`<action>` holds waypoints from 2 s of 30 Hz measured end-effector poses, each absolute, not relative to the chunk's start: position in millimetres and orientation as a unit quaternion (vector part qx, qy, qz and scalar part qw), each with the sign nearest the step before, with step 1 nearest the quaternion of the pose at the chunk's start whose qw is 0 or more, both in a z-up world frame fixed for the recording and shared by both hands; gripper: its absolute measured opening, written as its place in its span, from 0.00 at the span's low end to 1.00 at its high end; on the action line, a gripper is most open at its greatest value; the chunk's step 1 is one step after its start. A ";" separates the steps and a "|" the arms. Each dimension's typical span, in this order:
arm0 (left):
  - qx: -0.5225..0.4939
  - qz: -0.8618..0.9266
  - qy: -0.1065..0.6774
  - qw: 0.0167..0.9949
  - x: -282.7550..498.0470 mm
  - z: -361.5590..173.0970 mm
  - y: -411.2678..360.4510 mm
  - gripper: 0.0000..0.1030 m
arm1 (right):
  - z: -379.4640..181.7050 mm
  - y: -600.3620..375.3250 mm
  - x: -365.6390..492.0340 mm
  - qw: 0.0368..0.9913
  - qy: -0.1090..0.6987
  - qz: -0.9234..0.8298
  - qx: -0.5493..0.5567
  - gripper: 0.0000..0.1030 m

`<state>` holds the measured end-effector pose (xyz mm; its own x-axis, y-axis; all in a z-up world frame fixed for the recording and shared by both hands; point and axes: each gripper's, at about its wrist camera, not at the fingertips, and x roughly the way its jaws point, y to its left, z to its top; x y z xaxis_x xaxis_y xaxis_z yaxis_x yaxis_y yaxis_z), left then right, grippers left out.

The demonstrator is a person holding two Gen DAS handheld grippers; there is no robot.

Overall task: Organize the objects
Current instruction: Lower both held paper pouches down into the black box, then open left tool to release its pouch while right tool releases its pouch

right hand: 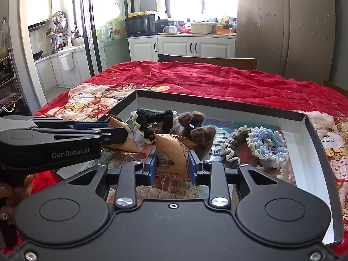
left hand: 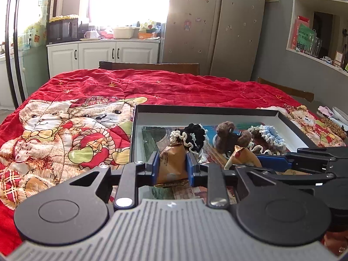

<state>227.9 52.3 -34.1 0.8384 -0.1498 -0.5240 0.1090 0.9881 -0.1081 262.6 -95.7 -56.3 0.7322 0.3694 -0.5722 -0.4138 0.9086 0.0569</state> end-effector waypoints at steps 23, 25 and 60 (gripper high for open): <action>-0.009 -0.065 0.278 0.958 229.0 -40.0 45.1 0.30 | -61.5 -94.0 267.9 0.928 0.304 0.212 -0.037 0.29; -0.005 -0.064 0.277 0.959 228.8 -40.2 44.4 0.30 | -62.2 -93.6 267.8 0.928 0.304 0.212 -0.037 0.29; -0.008 -0.058 0.252 0.966 220.4 -32.9 45.3 0.62 | -53.9 -99.9 258.8 0.937 0.279 0.206 -0.037 0.39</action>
<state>220.4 45.3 -32.9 0.8661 -0.1168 -0.4861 0.1083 0.9931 -0.0457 258.8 -99.9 -53.9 0.7597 0.3662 -0.5374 -0.4072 0.9122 0.0460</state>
